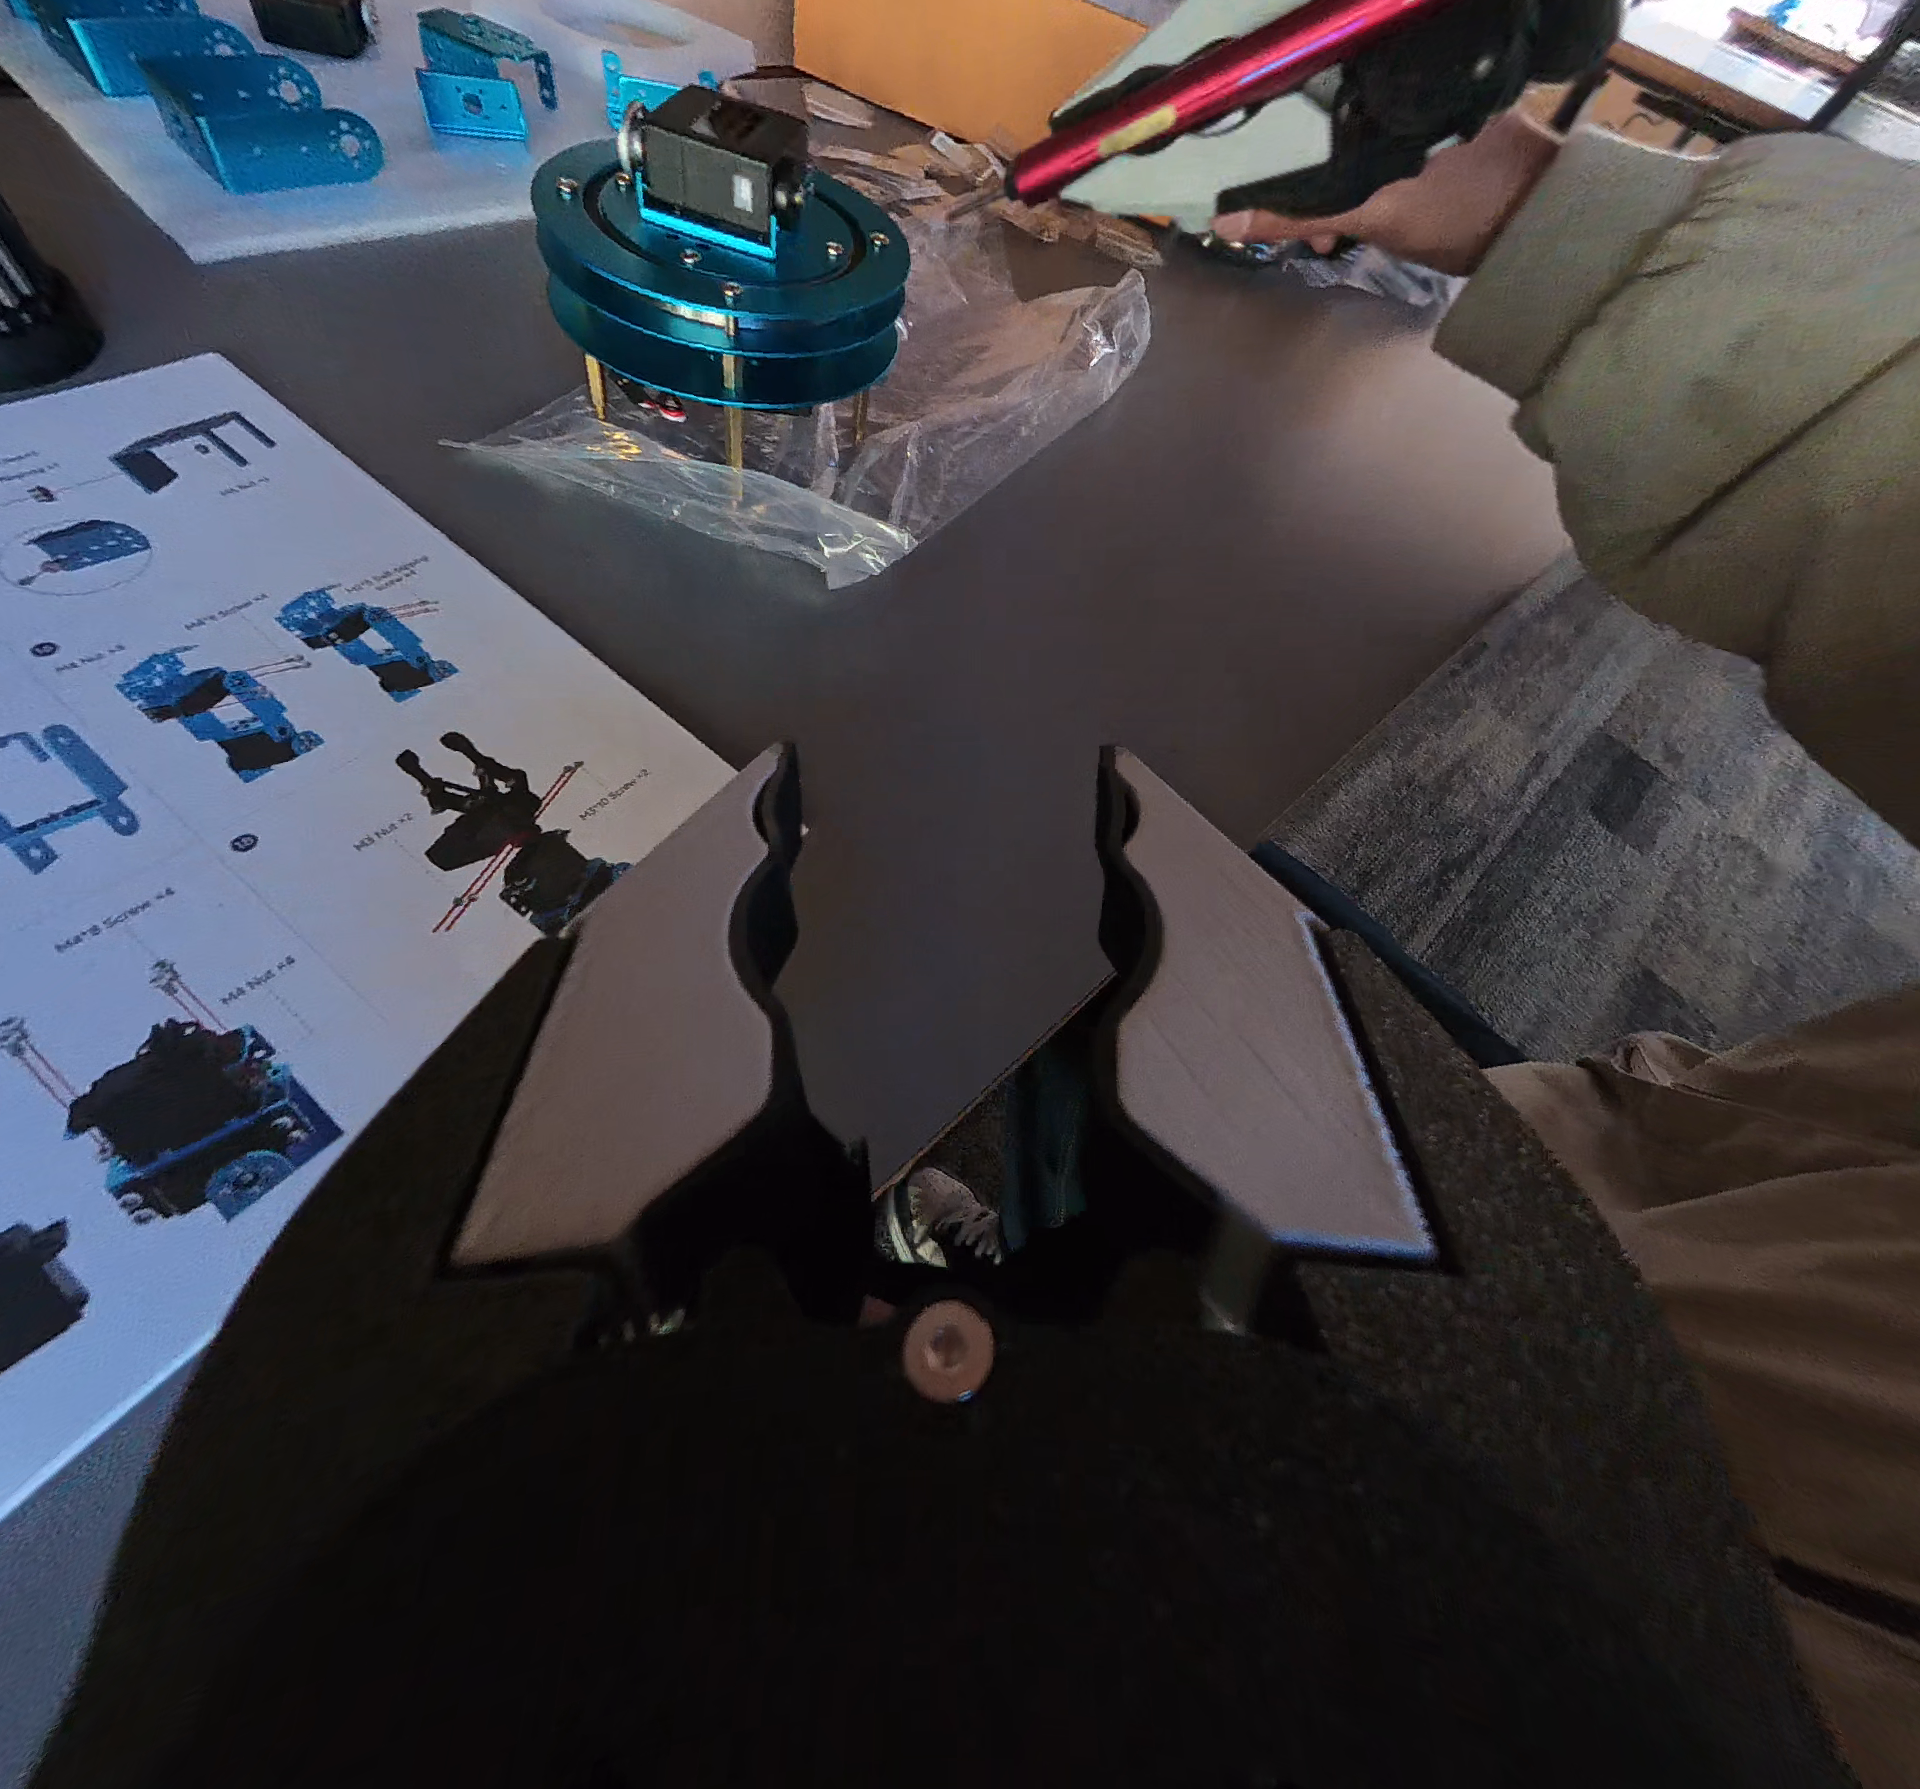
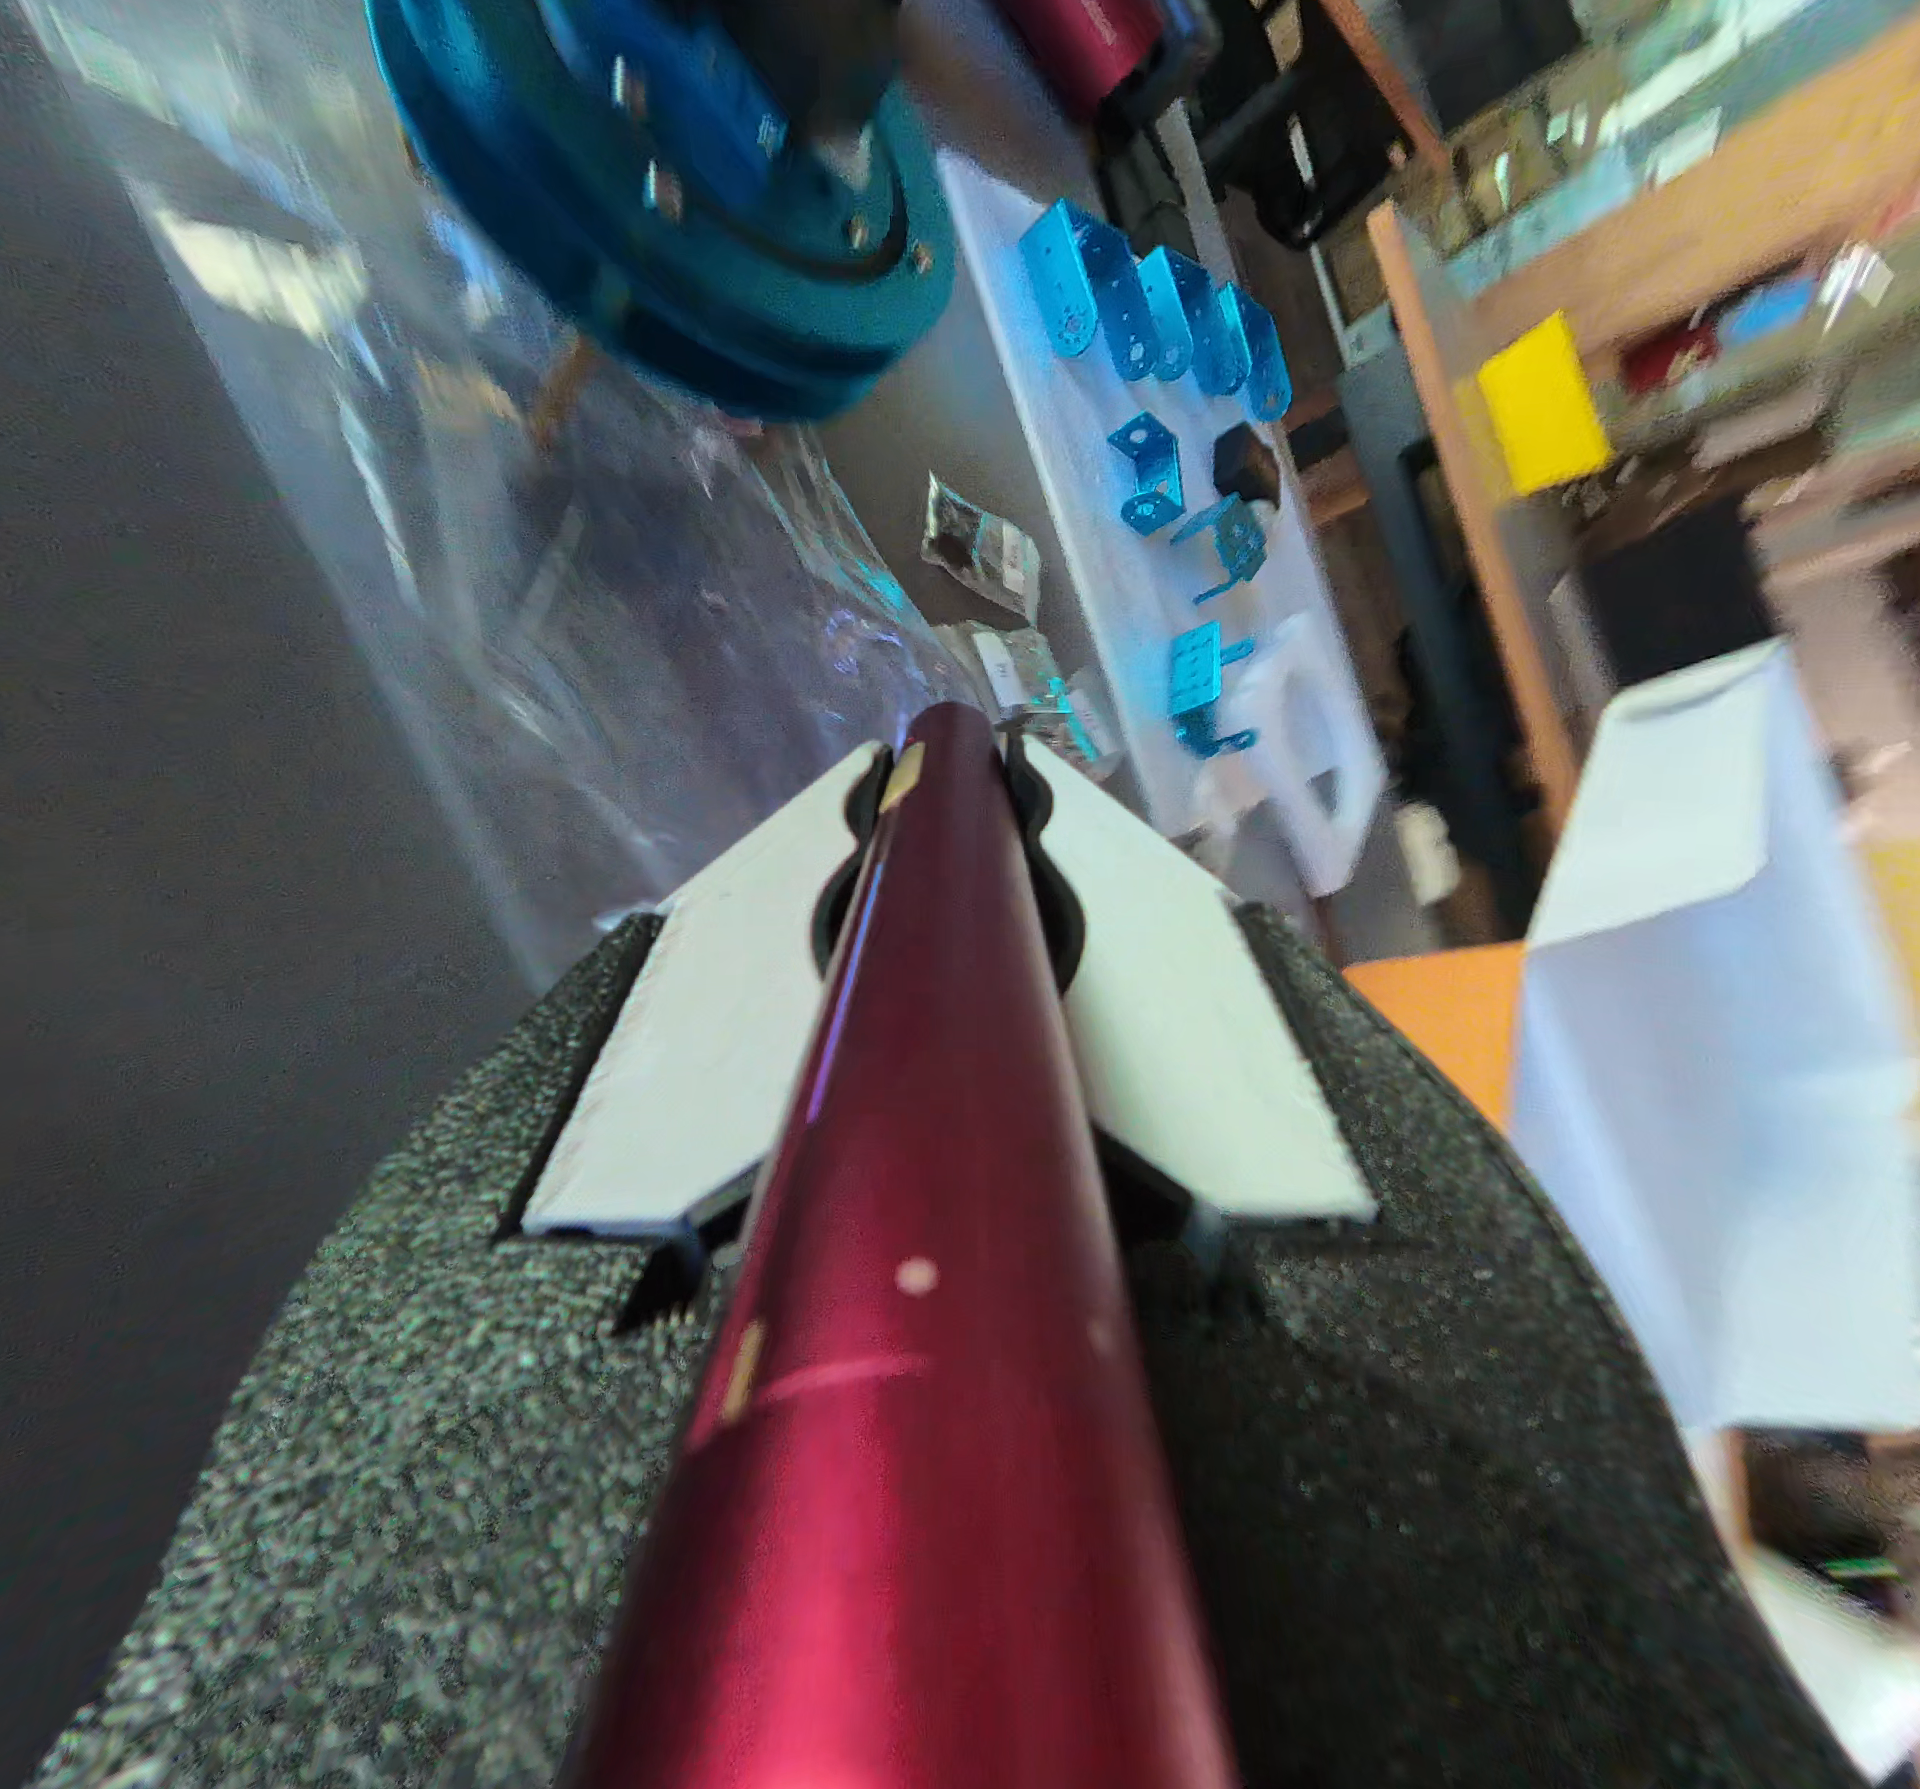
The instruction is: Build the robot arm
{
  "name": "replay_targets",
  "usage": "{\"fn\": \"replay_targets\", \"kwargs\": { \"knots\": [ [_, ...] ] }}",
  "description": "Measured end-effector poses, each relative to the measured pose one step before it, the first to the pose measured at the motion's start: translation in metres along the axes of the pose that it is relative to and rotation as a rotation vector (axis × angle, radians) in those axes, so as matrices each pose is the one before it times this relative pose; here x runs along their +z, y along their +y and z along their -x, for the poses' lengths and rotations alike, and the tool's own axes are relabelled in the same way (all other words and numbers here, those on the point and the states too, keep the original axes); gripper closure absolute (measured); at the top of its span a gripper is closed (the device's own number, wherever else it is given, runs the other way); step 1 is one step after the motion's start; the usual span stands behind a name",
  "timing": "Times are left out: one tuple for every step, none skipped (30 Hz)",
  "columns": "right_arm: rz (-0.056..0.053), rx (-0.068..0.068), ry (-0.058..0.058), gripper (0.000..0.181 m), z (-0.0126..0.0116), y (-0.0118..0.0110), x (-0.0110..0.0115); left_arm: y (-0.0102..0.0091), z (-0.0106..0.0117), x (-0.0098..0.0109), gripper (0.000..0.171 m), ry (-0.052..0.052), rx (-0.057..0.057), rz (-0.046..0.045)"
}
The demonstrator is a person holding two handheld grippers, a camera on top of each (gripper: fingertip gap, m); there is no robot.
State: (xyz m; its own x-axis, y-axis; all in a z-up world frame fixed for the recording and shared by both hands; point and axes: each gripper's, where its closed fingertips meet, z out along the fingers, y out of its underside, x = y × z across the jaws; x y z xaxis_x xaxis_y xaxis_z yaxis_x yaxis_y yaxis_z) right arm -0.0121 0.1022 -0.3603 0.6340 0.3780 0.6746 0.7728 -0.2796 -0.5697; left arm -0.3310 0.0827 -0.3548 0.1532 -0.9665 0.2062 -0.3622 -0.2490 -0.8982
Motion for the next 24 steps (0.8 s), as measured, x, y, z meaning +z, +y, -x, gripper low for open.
{"fn": "replay_targets", "kwargs": {
  "knots": [
    [0.0223, -0.1266, -0.0216, 0.161, 0.00065, 0.00751, 0.01135, -0.00048, 0.00026, -0.00255, 0.115, -0.0234, -0.0047, -0.00677],
    [0.0364, -0.1172, -0.0363, 0.161, 0.00368, 0.00847, 0.00984, 0.00058, 0.00015, -0.00226, 0.115, -0.0223, -0.0061, -0.0026],
    [0.0471, -0.1231, -0.016, 0.161, 0.00271, 0.00947, 0.00873, 0.00158, 0.00009, -0.00179, 0.115, -0.0214, -0.0042, 0.00216],
    [0.0354, -0.1318, -0.0073, 0.161, 0.00398, 0.00756, 0.0064, 0.00173, 0.00037, -0.00107, 0.115, -0.0236, -0.0028, 0.0022],
    [0.0161, -0.1153, 0.0045, 0.161, 0.00441, 0.00421, 0.00423, 0.00102, 0.00056, -0.00027, 0.115, -0.0251, -0.0031, 0.00005],
    [0.0097, -0.0823, 0.0088, 0.16, 0.00488, 0.00135, 0.00265, 0.00046, -0.00028, 0.00035, 0.115, -0.0201, -0.001, 0.0002],
    [0.0046, -0.0727, 0.0237, 0.16, 0.00266, -0.00087, 0.00049, -0.00042, -0.00175, 0.00099, 0.115, -0.0121, 0.004, -0.00001],
    [0.0069, -0.0611, 0.0197, 0.16, 0.00257, -0.00081, -0.00032, -0.00122, -0.00266, 0.00138, 0.115, -0.0068, 0.0112, -0.00137],
    [0.0052, -0.0353, 0.0154, 0.16, 0.00294, -0.0009, -0.00032, -0.00203, -0.00293, 0.00208, 0.115, -0.0051, 0.0186, -0.002],
    [0.0008, -0.0269, 0.0126, 0.16, 0.00302, -0.00101, -0.00077, -0.00266, -0.00238, 0.00277, 0.115, -0.0062, 0.0215, -0.00271],
    [-0.0004, -0.016, 0.0062, 0.159, 0.00387, -0.00084, -0.00087, -0.00304, -0.00166, 0.00344, 0.115, -0.0063, 0.0186, -0.00152],
    [0.0004, -0.0053, 0.0099, 0.159, 0.00346, -0.00017, -0.00078, -0.00252, -0.00137, 0.00381, 0.115, -0.0016, 0.0121, 0.00353],
    [0.0006, -0.0007, 0.0374, 0.16, -0.00054, 0.00045, -0.00066, -0.00132, -0.00151, 0.00407, 0.114, 0.0077, 0.0046, 0.01045],
    [0.0032, -0.012, 0.0275, 0.16, 0.0005, 0.001, -0.00131, 0.00011, -0.00135, 0.00387, 0.113, 0.0151, -0.0015, 0.01772],
    [0.0035, -0.0007, 0.011, 0.16, 0.00071, 0.00032, -0.00168, 0.00113, -0.00086, 0.00346, 0.112, 0.0171, -0.0046, 0.02019],
    [0.0026, 0.0228, -0.0061, 0.16, 0.00071, -0.00024, -0.00145, 0.00095, 0.00006, 0.00277, 0.112, 0.0136, -0.0045, 0.01446],
    [0.0008, 0.0195, -0.009, 0.16, 0.00106, -0.00023, -0.0015, 0.00052, 0.00125, 0.00183, 0.111, 0.006, -0.0016, 0.00709],
    [0.0022, 0.0132, -0.0017, 0.159, 0.00052, 0.00017, -0.0017, 0.0008, 0.00234, 0.00108, 0.111, -0.0016, 0.002, 0.00473],
    [0.0062, 0.0098, 0.0036, 0.159, 0.0001, 0.0007, -0.00171, 0.00107, 0.00258, 0.00037, 0.11, -0.0048, 0.0038, 0.00439],
    [0.008, 0.0089, -0.001, 0.159, 0.00072, 0.00096, -0.00193, 0.00097, 0.00182, -0.0002, 0.11, -0.0014, 0.0027, 0.00119],
    [0.0042, 0.0024, -0.007, 0.159, 0.00116, 0.00078, -0.00208, 0.00059, 0.00087, -0.00057, 0.11, 0.0045, -0.0008, -0.00225],
    [0.0067, 0.0021, -0.0143, 0.159, 0.00123, 0.0017, -0.00217, 0.00055, 0.00044, -0.00046, 0.111, 0.0072, -0.0045, -0.00284],
    [0.0083, 0.0108, -0.0153, 0.155, -0.0003, 0.0025, -0.00292, 0.00064, 0.0008, -0.00057, 0.111, 0.0061, -0.0073, -0.00181],
    [0.0094, 0.0268, -0.0186, 0.151, -0.00177, 0.0035, -0.00448, 0.00037, 0.00153, -0.00064, 0.111, 0.0027, -0.0098, -0.00067]
  ]
}}
